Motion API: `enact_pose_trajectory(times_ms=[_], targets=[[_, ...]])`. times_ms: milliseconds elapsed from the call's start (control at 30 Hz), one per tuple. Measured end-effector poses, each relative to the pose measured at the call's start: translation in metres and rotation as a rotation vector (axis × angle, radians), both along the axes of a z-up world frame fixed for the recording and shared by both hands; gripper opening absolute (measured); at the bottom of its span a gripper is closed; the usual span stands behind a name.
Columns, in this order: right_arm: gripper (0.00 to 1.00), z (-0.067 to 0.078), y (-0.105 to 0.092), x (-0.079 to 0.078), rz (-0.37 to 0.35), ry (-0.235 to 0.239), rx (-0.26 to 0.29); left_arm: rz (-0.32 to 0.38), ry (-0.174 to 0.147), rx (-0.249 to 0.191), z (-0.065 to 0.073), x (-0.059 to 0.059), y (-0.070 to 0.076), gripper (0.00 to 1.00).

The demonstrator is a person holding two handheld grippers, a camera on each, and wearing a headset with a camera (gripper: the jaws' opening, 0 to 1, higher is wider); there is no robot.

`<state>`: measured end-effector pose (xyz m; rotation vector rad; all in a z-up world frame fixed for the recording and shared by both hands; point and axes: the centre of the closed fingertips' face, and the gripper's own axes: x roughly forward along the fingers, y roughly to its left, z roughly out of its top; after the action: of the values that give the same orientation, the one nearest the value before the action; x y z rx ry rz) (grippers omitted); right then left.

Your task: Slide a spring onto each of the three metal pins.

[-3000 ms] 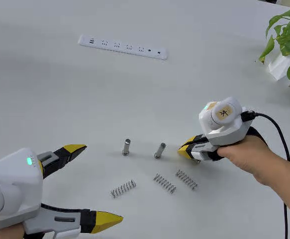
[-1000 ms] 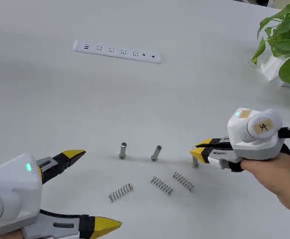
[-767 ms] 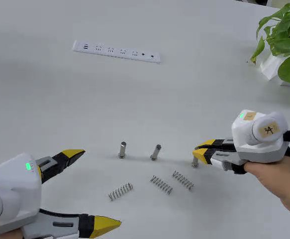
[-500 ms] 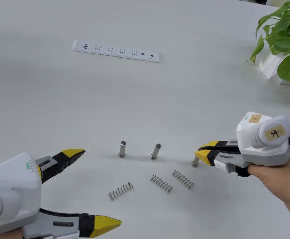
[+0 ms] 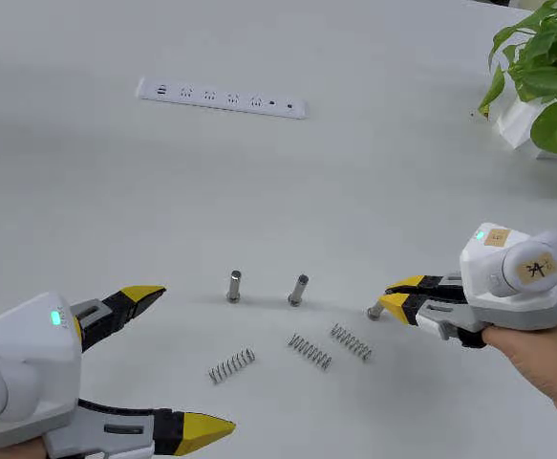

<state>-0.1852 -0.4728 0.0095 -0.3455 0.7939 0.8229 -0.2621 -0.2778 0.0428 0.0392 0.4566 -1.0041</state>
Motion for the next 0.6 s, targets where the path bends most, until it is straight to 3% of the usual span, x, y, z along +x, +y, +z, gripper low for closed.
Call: enact_pose_trajectory(times_ms=[600], targets=[[0.04,0.003,0.013,0.007,0.011,-0.026,0.015,0.003,0.004,-0.004,0.000,0.000,0.001,0.97]])
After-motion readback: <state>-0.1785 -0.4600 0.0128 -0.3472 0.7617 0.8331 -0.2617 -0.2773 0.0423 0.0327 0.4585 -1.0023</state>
